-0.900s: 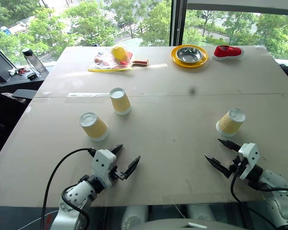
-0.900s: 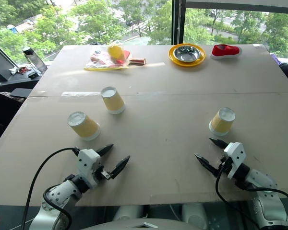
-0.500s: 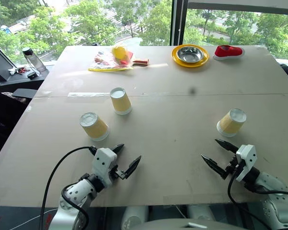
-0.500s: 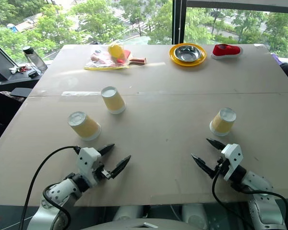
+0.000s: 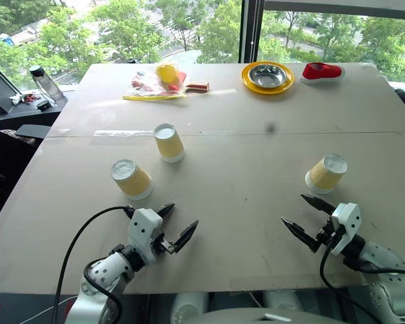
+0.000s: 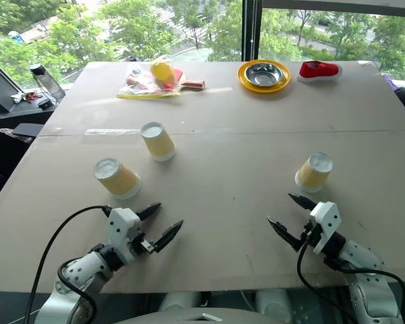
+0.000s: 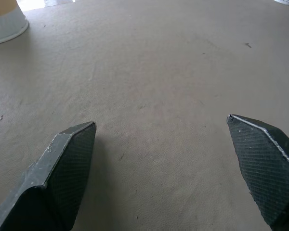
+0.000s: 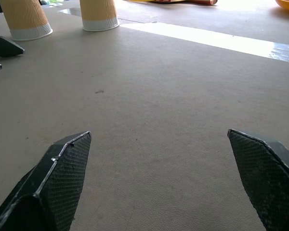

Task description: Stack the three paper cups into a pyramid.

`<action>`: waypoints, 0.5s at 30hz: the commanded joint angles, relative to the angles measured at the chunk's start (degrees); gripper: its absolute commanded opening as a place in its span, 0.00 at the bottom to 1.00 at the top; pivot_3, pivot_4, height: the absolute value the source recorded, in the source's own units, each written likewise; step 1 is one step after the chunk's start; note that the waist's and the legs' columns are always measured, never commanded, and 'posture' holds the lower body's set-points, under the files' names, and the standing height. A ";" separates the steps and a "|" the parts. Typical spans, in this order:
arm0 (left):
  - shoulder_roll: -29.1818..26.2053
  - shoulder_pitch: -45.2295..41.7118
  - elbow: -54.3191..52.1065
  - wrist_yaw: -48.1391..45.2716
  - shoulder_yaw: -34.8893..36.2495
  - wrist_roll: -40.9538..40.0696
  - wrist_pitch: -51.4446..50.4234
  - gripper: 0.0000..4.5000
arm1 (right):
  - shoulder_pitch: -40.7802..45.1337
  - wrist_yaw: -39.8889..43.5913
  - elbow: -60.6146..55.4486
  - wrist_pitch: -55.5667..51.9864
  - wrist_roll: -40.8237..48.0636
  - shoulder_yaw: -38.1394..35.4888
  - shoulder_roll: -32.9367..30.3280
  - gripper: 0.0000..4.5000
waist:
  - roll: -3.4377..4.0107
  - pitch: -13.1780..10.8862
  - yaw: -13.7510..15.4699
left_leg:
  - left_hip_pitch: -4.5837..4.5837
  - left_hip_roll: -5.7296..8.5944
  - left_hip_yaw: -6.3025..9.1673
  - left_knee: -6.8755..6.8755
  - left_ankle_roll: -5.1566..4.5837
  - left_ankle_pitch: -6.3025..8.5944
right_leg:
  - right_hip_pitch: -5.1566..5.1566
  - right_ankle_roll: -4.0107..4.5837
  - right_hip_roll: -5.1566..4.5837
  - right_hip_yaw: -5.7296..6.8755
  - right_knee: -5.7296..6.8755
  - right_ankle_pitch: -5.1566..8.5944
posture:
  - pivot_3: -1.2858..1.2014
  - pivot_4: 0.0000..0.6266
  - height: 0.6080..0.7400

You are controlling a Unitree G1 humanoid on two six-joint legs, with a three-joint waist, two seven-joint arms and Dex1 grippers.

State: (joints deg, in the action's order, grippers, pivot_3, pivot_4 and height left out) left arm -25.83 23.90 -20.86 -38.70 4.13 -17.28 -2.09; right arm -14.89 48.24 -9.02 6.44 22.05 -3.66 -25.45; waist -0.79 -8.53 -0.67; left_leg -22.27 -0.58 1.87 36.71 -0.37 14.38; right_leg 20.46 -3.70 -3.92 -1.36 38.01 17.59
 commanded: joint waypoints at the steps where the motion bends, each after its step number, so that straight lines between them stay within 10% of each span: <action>1: 0.07 2.57 0.85 -3.11 2.38 -1.80 6.89 0.99 | -0.13 1.89 -2.85 1.47 1.41 0.02 -0.37 1.00 | 0.01 -0.01 -0.02 | -0.02 0.00 -0.01 -0.01 -0.01 0.01 | 0.01 0.00 -0.02 0.00 -0.02 0.00 | 0.52 0.24 1.00; 15: 10.50 4.43 -0.50 14.62 14.51 0.94 11.69 0.99 | 6.15 11.31 -14.57 -7.61 14.10 4.14 -4.04 1.00 | -0.12 -0.06 0.30 | -0.15 0.00 0.13 0.04 -0.11 0.07 | 0.01 -0.01 -0.08 0.17 -0.12 -0.01 | 0.52 0.24 1.00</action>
State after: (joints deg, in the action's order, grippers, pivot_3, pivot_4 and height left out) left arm -14.78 29.42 -19.72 -25.26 17.23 -16.75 8.81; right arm -9.47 59.02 -21.72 -0.28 34.18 0.43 -29.55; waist -0.91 -8.60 -0.37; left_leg -22.45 -0.55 2.04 36.77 -0.48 14.45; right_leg 20.47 -3.71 -3.96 -1.12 37.89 17.59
